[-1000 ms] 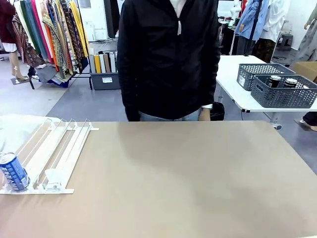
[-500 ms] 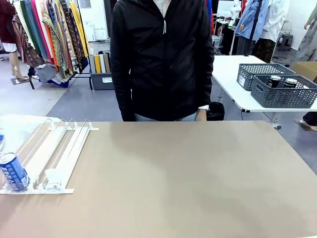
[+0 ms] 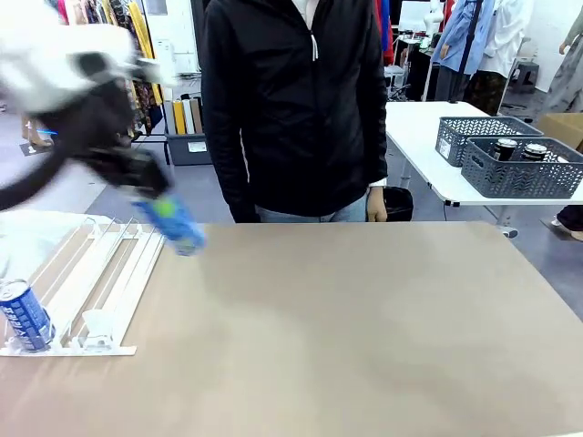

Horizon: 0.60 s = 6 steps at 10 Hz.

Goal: Retrieve and store the cans from the dispenser.
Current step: Pick up one can from the Automatic Can Dispenser and place it in the middle of the table.

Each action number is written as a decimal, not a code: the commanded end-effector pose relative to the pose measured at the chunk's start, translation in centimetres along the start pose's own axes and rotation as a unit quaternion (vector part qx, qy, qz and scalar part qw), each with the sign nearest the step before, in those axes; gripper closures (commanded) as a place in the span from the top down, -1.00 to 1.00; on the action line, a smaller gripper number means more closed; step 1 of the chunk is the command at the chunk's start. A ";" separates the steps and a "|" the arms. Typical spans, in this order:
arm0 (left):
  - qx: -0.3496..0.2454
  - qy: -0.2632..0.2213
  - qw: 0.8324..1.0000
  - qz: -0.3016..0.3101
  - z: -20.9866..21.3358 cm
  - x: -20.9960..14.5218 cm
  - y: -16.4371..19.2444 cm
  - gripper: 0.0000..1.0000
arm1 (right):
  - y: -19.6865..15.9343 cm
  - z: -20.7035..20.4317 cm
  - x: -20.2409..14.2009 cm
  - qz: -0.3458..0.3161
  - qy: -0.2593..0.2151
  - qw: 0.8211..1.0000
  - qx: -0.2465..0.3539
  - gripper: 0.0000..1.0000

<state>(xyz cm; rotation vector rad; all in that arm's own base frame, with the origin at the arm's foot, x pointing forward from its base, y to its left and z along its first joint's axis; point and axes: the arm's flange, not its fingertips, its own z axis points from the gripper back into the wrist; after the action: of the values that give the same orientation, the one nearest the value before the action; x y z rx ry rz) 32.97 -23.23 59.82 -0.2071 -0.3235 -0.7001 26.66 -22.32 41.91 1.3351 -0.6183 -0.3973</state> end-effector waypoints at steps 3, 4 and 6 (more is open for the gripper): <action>0.014 0.061 0.991 -0.122 -14.1 6.9 -5.5 -1.00 | 0.2 0.1 0.1 0.006 0.002 1.000 0.002 1.00; 0.027 0.067 0.986 -0.148 -17.2 6.2 -6.1 -1.00 | 0.2 0.1 0.1 0.006 0.002 1.000 0.002 1.00; 0.033 0.088 0.980 -0.176 -20.7 6.2 -6.1 -1.00 | 0.2 0.1 0.1 0.006 0.002 1.000 0.002 1.00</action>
<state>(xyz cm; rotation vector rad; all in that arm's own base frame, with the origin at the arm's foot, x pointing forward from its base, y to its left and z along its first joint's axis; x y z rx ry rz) 37.53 -38.06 42.46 -0.0507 -0.1809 -1.0461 26.66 -22.34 41.91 1.3349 -0.6183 -0.3976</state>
